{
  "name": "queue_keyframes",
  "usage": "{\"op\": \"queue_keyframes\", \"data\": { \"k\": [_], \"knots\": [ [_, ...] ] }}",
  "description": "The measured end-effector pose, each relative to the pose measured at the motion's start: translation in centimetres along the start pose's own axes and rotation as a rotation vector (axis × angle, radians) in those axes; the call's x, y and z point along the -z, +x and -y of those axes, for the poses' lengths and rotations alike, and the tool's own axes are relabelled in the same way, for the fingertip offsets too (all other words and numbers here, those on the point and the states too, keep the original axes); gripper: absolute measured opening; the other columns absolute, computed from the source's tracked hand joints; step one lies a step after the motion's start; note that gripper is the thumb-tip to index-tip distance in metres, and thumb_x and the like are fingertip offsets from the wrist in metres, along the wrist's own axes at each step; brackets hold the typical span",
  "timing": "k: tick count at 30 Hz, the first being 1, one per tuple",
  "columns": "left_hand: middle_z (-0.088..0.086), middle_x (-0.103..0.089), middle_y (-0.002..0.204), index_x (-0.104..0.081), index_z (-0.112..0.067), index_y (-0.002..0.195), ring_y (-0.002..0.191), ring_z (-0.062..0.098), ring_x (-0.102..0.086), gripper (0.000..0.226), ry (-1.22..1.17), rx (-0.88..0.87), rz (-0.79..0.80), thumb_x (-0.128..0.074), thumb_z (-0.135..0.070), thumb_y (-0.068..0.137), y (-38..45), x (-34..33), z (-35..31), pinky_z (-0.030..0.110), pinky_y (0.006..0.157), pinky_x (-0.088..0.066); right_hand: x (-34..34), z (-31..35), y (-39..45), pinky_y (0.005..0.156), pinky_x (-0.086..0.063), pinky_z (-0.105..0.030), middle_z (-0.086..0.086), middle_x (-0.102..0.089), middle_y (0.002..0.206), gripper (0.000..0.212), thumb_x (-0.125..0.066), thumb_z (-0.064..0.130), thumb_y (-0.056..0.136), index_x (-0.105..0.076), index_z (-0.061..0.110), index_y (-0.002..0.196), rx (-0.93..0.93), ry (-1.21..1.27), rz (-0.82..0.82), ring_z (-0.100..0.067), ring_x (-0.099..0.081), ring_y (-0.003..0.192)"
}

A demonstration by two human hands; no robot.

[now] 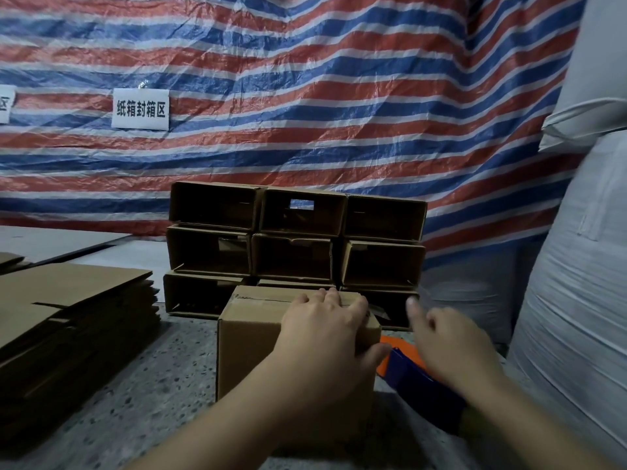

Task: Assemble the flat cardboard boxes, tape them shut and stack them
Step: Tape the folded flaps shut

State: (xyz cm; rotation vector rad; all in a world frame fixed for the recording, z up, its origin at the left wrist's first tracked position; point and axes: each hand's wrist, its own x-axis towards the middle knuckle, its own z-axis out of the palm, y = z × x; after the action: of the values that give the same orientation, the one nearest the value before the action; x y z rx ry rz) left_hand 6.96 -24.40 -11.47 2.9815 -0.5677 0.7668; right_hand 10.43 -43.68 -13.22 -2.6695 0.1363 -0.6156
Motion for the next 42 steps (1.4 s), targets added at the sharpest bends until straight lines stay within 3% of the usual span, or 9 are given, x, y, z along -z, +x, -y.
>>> {"op": "queue_keyframes", "data": {
  "k": [3, 6, 10, 18, 23, 26, 34, 38, 42],
  "knots": [
    [0.011, -0.038, 0.154, -0.029, -0.029, 0.149, 0.142, 0.028, -0.033, 0.07, 0.008, -0.002, 0.003, -0.034, -0.071, 0.093, 0.1, 0.1, 0.0, 0.044, 0.115, -0.03, 1.4, 2.0, 0.6, 0.07, -0.048, -0.034, -0.012, -0.068, 0.096, 0.077, -0.02, 0.075, 0.094, -0.066, 0.013, 0.095, -0.282, 0.725, 0.354, -0.025, -0.064, 0.088],
    [0.01, -0.041, 0.151, -0.028, -0.03, 0.148, 0.139, 0.028, -0.037, 0.067, 0.024, -0.006, -0.001, -0.035, -0.068, 0.094, 0.0, 0.2, 0.0, 0.044, 0.113, -0.033, 1.2, 3.4, 0.1, 0.07, -0.047, -0.034, -0.013, -0.065, 0.107, 0.077, -0.034, 0.078, 0.09, -0.063, 0.01, 0.109, -0.381, 0.867, 0.58, -0.026, -0.062, 0.096],
    [0.011, -0.044, 0.148, -0.027, -0.029, 0.149, 0.137, 0.028, -0.039, 0.068, 0.037, -0.011, -0.017, -0.035, -0.068, 0.094, 0.0, 0.1, 0.0, 0.042, 0.112, -0.035, 0.0, 4.2, -0.3, 0.074, -0.046, -0.035, -0.008, -0.059, 0.081, 0.057, -0.051, 0.062, 0.096, -0.065, 0.007, 0.101, -0.442, 1.023, 0.542, -0.021, -0.055, 0.071],
    [0.011, -0.04, 0.152, -0.025, -0.028, 0.151, 0.142, 0.028, -0.034, 0.071, 0.033, -0.009, -0.006, -0.033, -0.07, 0.094, -0.1, 0.1, 0.0, 0.043, 0.115, -0.031, -2.0, 4.2, -0.5, 0.078, -0.046, -0.041, -0.016, -0.064, 0.094, 0.033, -0.054, 0.036, 0.103, -0.072, 0.01, 0.109, -0.394, 1.176, 0.447, -0.029, -0.059, 0.081],
    [0.011, -0.039, 0.153, -0.024, -0.025, 0.153, 0.142, 0.028, -0.034, 0.073, 0.032, -0.02, -0.007, -0.035, -0.067, 0.095, -0.2, 0.3, 0.0, 0.043, 0.116, -0.029, -2.7, 4.7, -1.3, 0.105, -0.047, -0.054, -0.02, -0.074, 0.106, 0.031, -0.055, 0.039, 0.101, -0.076, 0.016, 0.104, -0.396, 1.166, 0.406, -0.041, -0.065, 0.111],
    [0.01, -0.043, 0.148, -0.026, -0.021, 0.152, 0.138, 0.027, -0.038, 0.074, 0.028, -0.031, -0.005, -0.037, -0.066, 0.094, -0.3, 0.5, 0.0, 0.041, 0.114, -0.031, -2.9, 4.6, -1.7, 0.102, -0.046, -0.052, -0.022, -0.072, 0.111, 0.038, -0.054, 0.046, 0.1, -0.082, 0.021, 0.09, -0.409, 1.18, 0.432, -0.049, -0.058, 0.119],
    [0.011, -0.033, 0.158, -0.025, -0.01, 0.154, 0.146, 0.024, -0.029, 0.081, -0.016, 0.004, -0.002, -0.024, -0.065, 0.095, -0.2, 0.6, -0.1, 0.037, 0.118, -0.025, -3.5, 4.7, -2.5, 0.101, -0.049, -0.048, -0.012, -0.073, 0.111, 0.046, -0.056, 0.057, 0.094, -0.075, 0.017, 0.109, -0.519, 1.171, 0.504, -0.032, -0.062, 0.111],
    [0.012, -0.032, 0.158, -0.021, -0.008, 0.155, 0.146, 0.024, -0.029, 0.079, -0.015, 0.004, -0.01, -0.023, -0.062, 0.096, -0.2, 0.7, 0.0, 0.036, 0.115, -0.028, -1.9, 5.5, -0.7, 0.113, -0.038, -0.053, -0.009, -0.062, 0.122, 0.049, -0.052, 0.058, 0.097, -0.06, 0.02, 0.127, -0.489, 1.157, 0.327, -0.028, -0.054, 0.123],
    [0.011, -0.048, 0.146, -0.037, -0.012, 0.146, 0.134, 0.024, -0.043, 0.066, -0.06, 0.015, -0.047, -0.026, -0.055, 0.097, -0.3, 0.7, -0.1, 0.035, 0.107, -0.036, -2.9, 6.2, -1.3, 0.106, -0.045, -0.049, -0.01, -0.069, 0.112, 0.05, -0.055, 0.066, 0.091, -0.069, 0.021, 0.107, -0.462, 1.155, 0.399, -0.029, -0.061, 0.115]
  ]
}}
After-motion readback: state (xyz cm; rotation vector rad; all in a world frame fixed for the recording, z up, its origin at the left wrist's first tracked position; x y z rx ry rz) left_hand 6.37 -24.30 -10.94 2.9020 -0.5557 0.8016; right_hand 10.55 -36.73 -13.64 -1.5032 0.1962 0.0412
